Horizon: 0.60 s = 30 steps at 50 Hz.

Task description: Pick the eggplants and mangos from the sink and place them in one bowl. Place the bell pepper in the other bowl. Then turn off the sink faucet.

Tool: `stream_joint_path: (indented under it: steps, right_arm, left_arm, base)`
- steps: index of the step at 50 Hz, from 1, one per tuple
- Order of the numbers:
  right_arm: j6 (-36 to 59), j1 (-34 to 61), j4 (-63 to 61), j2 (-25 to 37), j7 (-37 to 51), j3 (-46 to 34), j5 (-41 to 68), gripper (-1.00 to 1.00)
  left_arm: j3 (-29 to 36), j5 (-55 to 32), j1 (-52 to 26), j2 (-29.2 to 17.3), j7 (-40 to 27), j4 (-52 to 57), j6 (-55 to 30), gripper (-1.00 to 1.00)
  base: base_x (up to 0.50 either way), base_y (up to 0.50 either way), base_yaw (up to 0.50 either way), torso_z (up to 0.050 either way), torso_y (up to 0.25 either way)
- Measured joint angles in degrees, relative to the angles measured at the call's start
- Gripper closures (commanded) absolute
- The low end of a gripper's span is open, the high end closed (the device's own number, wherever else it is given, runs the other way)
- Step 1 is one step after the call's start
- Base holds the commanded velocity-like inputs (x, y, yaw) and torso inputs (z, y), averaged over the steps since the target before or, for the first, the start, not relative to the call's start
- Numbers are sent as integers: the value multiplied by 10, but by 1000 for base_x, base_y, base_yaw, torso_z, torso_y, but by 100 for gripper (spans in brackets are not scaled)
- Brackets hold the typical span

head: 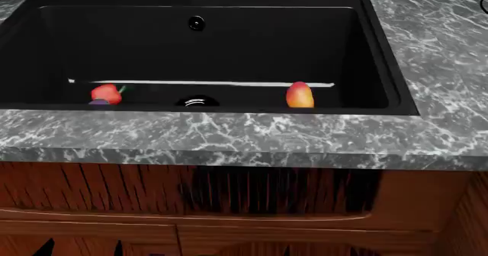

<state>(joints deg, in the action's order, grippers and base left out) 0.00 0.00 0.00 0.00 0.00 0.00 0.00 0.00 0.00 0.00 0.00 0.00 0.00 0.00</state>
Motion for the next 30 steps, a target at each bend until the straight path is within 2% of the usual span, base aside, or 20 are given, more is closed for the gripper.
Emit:
stream_joint_path:
  steps: [28, 30]
  right_arm:
    - [27, 2, 2, 30, 52, -34, 22, -100]
    - [29, 2, 2, 32, 55, -36, 23, -100]
  left_arm:
    - [32, -45, -2, -31, -40, 8, -6, -100]
    - [33, -46, -2, -33, -43, 8, -6, -100]
  base:
    - [0, 0, 0, 0, 0]
    - [0, 0, 0, 35, 0]
